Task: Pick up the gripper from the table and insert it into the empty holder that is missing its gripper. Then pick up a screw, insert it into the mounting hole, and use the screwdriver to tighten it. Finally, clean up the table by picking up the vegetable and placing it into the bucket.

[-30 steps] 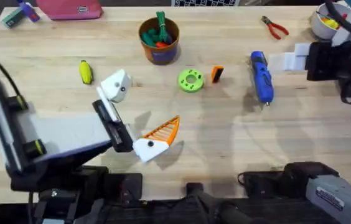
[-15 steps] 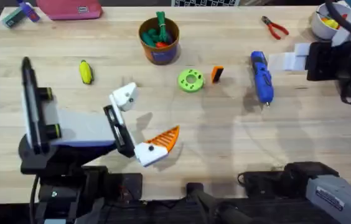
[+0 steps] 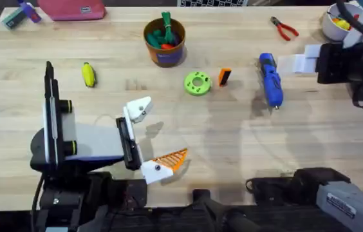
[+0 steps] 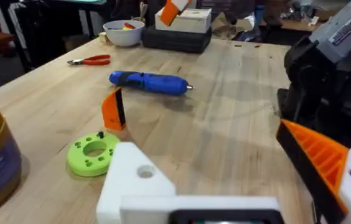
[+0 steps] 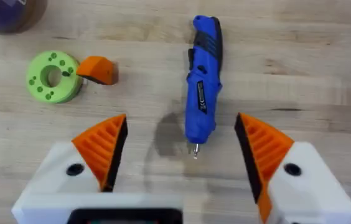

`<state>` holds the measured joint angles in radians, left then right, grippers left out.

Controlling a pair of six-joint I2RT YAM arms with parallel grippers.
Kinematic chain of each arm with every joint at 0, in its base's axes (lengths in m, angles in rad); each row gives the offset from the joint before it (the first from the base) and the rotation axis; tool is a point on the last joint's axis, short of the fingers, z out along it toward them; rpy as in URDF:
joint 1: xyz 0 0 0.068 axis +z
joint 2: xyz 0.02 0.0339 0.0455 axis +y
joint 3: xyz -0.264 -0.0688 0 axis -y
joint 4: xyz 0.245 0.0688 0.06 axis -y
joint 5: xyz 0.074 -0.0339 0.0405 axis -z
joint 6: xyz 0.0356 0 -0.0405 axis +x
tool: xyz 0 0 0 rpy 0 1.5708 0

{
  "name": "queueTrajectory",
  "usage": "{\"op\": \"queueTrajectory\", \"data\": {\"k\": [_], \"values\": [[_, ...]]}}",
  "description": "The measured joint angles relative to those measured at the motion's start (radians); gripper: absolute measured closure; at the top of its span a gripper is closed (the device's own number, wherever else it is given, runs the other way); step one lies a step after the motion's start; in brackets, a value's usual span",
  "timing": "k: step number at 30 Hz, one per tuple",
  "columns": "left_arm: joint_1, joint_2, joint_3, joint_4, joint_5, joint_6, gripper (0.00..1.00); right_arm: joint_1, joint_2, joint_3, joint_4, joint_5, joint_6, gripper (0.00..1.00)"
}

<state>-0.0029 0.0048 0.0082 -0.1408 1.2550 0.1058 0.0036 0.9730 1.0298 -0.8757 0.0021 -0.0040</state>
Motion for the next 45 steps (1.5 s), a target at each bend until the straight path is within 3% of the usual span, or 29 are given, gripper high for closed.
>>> {"op": "queueTrajectory", "data": {"k": [45], "values": [[0.0, 0.0, 0.0, -0.001, 0.005, 0.01, 0.015, 0.0, 0.0, 0.0, 0.0, 0.0, 0.0, 0.007]]}}
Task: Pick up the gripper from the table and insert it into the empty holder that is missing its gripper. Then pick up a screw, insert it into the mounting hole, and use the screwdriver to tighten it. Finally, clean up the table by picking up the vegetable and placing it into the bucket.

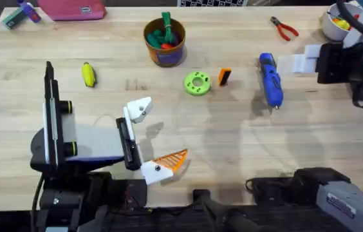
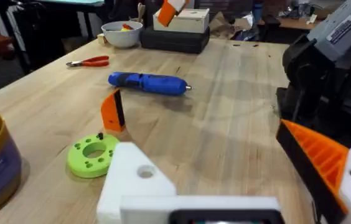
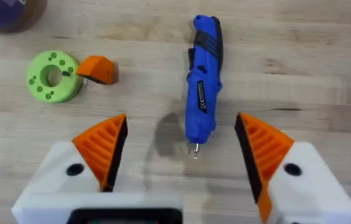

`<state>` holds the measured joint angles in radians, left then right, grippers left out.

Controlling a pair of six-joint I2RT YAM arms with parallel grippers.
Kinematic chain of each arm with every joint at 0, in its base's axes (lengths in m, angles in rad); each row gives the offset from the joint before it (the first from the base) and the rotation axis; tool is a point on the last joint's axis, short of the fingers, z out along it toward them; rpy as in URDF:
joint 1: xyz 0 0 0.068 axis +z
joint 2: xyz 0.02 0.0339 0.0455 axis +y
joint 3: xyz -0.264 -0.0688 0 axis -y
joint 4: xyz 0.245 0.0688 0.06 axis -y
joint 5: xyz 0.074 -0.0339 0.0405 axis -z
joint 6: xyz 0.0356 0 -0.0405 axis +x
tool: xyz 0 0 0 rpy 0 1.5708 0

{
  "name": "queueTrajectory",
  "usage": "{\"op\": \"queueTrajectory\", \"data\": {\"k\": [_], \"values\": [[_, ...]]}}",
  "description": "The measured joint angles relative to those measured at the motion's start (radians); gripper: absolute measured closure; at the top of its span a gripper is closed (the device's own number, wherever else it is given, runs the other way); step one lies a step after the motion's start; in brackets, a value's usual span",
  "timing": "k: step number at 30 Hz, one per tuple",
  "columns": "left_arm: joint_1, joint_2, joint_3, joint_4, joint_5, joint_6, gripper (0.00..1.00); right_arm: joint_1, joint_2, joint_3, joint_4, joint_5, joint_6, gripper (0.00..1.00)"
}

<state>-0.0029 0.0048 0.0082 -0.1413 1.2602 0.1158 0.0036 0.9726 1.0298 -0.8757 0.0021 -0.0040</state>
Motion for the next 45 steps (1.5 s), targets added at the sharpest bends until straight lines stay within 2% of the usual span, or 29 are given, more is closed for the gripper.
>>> {"op": "queueTrajectory", "data": {"k": [13, 18, 25, 33, 37, 45], "values": [[0.0, 0.0, 0.0, 0.0, 0.0, 0.0, 0.015, 0.014, 0.025, 0.008, -0.077, 0.0, 0.101, 0.008], [0.0, 0.0, 0.0, 0.0, 0.0, 0.0, 0.016, 0.092, 0.164, 0.071, -0.151, 0.0, 0.151, 0.008], [0.0, 0.0, 0.0, 0.0, 0.0, 0.0, 0.016, 0.238, 0.393, 0.3, -0.271, 0.013, 0.32, 0.007], [0.0, 0.0, 0.0, 0.0, 0.0, 0.0, 0.016, 0.383, 0.567, 0.454, -0.279, 0.053, 0.474, 0.007], [0.0, 0.0, 0.0, 0.0, 0.0, 0.0, 0.015, 0.42, 0.636, 0.477, -0.278, 0.057, 0.511, 0.006], [0.0, 0.0, 0.0, 0.0, 0.0, 0.0, 0.015, 0.431, 0.759, 0.532, -0.307, 0.061, 0.533, 0.008]]}}
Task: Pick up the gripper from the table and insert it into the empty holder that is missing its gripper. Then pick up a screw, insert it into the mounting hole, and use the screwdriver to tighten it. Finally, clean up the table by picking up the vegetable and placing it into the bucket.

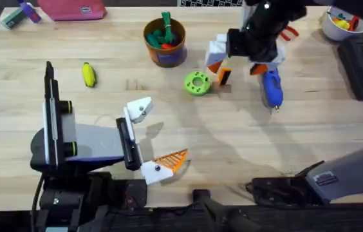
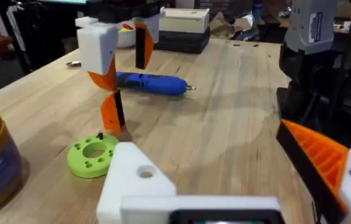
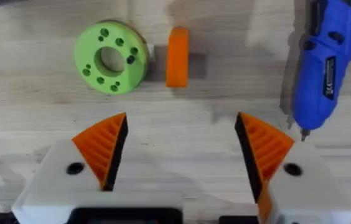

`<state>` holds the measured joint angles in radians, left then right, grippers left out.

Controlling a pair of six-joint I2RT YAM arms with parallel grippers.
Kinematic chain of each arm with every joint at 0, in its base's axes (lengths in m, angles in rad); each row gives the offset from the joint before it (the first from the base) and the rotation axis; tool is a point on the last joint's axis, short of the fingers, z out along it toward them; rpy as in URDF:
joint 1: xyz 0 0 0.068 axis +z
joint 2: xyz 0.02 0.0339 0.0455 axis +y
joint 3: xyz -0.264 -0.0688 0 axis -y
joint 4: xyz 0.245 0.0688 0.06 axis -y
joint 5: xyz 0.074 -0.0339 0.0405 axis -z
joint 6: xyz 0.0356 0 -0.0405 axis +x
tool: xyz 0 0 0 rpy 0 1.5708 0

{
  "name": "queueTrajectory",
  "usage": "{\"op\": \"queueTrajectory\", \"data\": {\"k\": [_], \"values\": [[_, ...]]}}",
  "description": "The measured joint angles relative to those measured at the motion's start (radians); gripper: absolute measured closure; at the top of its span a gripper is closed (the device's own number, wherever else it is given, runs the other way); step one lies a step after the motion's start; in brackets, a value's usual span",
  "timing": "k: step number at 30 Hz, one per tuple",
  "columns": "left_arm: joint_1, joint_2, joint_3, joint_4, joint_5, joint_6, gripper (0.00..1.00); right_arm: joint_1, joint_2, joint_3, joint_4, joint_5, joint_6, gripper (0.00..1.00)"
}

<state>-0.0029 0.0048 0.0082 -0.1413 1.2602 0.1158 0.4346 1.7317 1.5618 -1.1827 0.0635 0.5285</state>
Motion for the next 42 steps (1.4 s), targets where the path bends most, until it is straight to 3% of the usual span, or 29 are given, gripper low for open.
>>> {"op": "queueTrajectory", "data": {"k": [6, 23, 38, 42], "values": [[0.0, 0.0, 0.0, 0.0, 0.0, 0.0, 0.014, 0.023, 0.037, 0.053, 0.0, 0.0, 0.0, 0.008], [0.0, 0.0, 0.0, 0.0, 0.0, 0.0, 0.015, 0.025, 0.138, 0.055, 0.015, 0.045, 0.0, 0.01], [0.0, 0.0, 0.0, 0.0, 0.0, 0.0, 0.016, 0.002, 0.202, 0.057, 0.055, 0.05, 0.018, 0.051], [0.0, 0.0, 0.0, 0.0, 0.0, 0.0, 0.016, -0.009, 0.206, 0.057, 0.056, 0.048, 0.019, 0.105]]}}
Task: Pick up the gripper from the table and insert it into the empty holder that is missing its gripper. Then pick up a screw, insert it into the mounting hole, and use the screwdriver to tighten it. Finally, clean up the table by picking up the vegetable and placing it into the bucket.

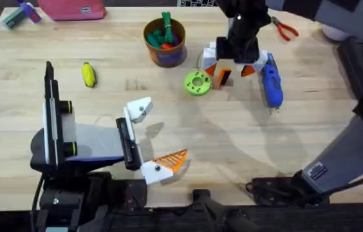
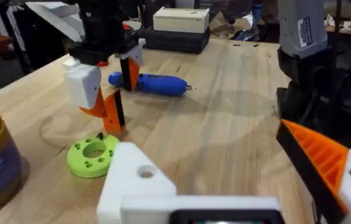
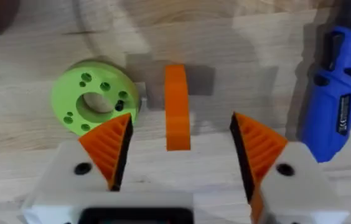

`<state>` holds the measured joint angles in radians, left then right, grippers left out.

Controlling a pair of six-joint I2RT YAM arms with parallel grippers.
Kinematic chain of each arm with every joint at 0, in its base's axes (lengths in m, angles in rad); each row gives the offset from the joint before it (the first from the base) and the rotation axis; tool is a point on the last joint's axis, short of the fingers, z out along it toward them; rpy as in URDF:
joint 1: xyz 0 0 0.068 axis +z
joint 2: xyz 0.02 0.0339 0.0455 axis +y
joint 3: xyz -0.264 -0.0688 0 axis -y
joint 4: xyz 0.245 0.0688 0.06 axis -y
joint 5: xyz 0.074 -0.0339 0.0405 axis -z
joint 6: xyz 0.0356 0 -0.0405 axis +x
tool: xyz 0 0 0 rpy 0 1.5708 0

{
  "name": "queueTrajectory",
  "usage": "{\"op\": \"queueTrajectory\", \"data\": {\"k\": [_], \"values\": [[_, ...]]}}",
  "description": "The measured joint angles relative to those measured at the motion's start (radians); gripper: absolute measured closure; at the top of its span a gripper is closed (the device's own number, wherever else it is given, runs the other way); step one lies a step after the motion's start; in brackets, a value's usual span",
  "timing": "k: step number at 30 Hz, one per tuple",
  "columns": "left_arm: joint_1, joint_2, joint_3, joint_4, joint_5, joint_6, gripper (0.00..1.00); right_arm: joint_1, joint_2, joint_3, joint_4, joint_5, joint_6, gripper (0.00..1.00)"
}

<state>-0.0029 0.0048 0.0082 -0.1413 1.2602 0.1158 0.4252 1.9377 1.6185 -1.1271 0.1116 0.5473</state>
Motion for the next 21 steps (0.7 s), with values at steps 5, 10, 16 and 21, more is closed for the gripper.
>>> {"op": "queueTrajectory", "data": {"k": [5, 10, 16, 21], "values": [[0.0, 0.0, 0.0, 0.0, 0.0, 0.0, 0.015, -0.001, 0.0, 0.0, 0.004, -0.001, 0.001, 0.344], [0.0, 0.0, 0.0, 0.0, 0.0, 0.0, 0.015, -0.001, 0.0, 0.0, 0.006, -0.004, 0.004, 0.761], [0.0, 0.0, 0.0, 0.0, 0.0, 0.0, 0.016, -0.001, 0.0, 0.0, 0.008, -0.003, 0.006, 0.989], [0.0, 0.0, 0.0, 0.0, 0.0, 0.0, 0.015, -0.001, 0.0, 0.0, 0.008, -0.004, 0.006, 0.99]]}}
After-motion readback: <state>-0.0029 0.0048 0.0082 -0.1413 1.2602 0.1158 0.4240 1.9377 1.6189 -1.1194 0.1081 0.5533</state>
